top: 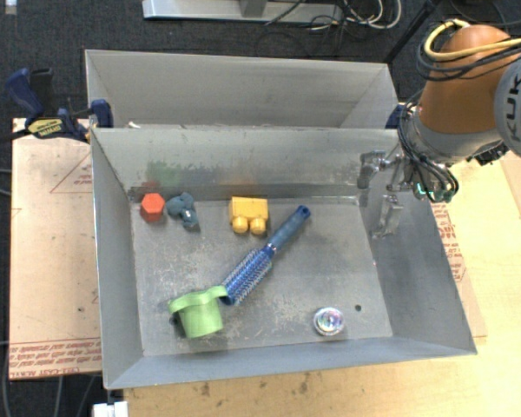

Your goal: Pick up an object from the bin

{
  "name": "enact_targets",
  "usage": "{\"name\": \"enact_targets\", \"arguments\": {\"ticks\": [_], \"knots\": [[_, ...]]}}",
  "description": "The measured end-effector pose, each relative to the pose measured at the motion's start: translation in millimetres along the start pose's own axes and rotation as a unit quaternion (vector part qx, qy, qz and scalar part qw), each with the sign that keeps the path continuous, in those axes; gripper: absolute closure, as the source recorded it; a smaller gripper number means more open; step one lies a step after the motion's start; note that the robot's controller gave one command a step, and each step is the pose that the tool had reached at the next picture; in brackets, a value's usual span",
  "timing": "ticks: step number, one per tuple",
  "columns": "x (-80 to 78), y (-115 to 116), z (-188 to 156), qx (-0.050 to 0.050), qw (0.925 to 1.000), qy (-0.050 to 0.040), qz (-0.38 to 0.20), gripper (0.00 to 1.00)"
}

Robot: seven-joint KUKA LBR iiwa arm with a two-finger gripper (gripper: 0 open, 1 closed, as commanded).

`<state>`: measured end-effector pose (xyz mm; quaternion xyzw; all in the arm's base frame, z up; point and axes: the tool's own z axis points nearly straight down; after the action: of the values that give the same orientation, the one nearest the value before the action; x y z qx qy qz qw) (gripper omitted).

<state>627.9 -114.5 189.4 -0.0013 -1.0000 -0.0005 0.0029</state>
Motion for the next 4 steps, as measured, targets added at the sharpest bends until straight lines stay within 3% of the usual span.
{"name": "enact_targets", "arguments": {"ticks": [1,2,3,4], "knots": [[-0.3,67,42,-0.001,0.9987,-0.0017,-0.051,0.0],[-21.9,154,98,0.0,0.9785,-0.0039,-0.206,0.0],[23.5,160,120,0.001,0.8966,-0.0026,-0.443,0.0],[22.4,160,119,0.001,0.897,-0.004,-0.442,1.0]]}}
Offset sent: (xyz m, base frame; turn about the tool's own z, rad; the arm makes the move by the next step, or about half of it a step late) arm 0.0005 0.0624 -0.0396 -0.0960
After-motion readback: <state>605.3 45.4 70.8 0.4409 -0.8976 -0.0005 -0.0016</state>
